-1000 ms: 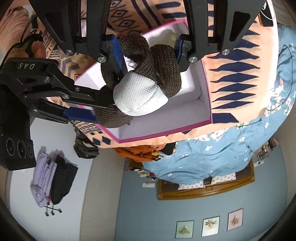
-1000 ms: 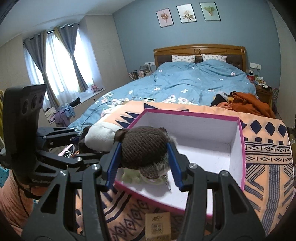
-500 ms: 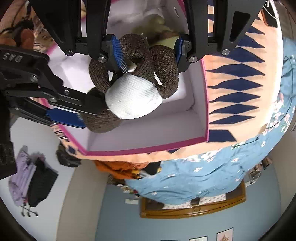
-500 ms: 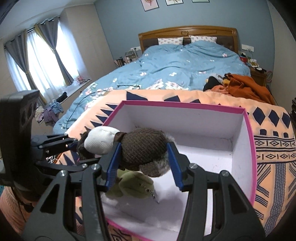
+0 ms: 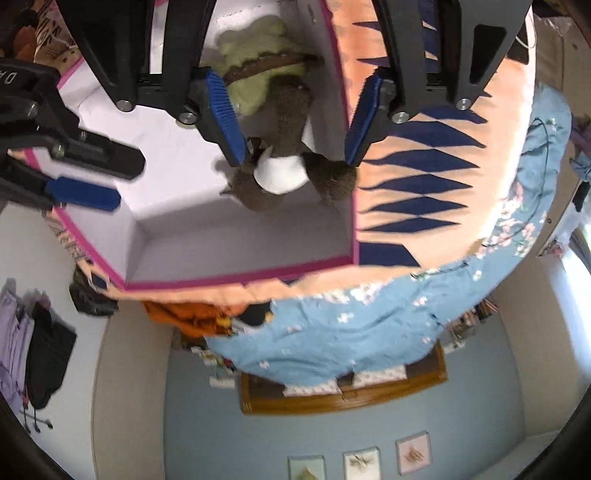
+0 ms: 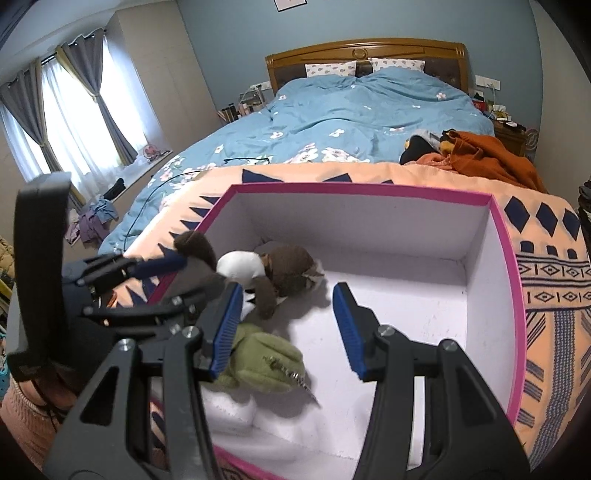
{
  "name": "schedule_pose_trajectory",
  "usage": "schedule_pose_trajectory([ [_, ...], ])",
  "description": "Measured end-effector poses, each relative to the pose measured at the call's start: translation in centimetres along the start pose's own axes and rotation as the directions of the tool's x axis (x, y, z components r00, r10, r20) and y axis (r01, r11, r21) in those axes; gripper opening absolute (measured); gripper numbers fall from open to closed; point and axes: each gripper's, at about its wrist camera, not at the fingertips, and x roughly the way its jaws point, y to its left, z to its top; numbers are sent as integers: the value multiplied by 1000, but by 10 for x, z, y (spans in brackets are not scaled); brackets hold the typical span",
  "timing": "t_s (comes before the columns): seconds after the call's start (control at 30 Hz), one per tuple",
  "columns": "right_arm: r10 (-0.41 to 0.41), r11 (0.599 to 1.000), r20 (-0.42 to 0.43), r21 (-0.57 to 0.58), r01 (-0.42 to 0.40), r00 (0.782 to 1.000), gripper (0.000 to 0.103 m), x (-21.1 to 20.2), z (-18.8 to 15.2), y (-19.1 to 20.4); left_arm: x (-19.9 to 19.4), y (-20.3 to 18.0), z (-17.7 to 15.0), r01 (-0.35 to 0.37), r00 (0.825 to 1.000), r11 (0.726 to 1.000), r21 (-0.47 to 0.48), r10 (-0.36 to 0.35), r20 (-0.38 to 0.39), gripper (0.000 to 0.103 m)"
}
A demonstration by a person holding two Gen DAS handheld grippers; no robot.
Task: Organize objects
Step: 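Carry the brown knit plush into the magenta box and release it, then move the right gripper down to the pink knit bear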
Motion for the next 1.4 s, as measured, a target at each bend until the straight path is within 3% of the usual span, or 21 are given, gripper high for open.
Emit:
schedule_pose_trajectory([
  [0.17, 29, 1000, 22, -2, -29, 999, 53, -17, -13, 1, -33, 7, -8, 51, 995, 999, -13, -49, 90, 74],
  [0.23, 45, 999, 35, -6, -45, 998, 53, -27, -20, 2, -50, 6, -15, 111, 986, 994, -8, -109, 122, 82],
  [0.4, 101, 995, 90, -26, -99, 991, 54, -64, -37, 6, -96, -1, -47, 208, 959, 977, 34, -211, 189, 88],
  [0.5, 137, 990, 125, -44, -133, 983, 62, -92, -53, 8, -119, -6, -70, 243, 943, 968, 57, -249, 220, 103],
  [0.57, 156, 986, 136, -75, -147, 978, 65, -111, -69, 12, -131, -10, -87, 239, 938, 969, 64, -247, 241, 103],
  [0.87, 207, 975, 73, -99, -199, 976, 70, -151, -162, 21, -139, -25, -159, 255, 945, 966, 42, -258, 203, 103],
  [1.0, 166, 979, -18, -116, -167, 986, 70, -144, -202, 32, -142, -29, -185, 276, 945, 960, 43, -279, 170, 103],
  [1.17, 150, 982, -76, -102, -157, 986, 70, -126, -227, 37, -143, -36, -203, 285, 947, 957, 53, -290, 138, 103],
  [1.4, 135, 988, -114, -66, -143, 984, 70, -101, -234, 38, -135, -43, -221, 281, 955, 958, 56, -285, 80, 103],
])
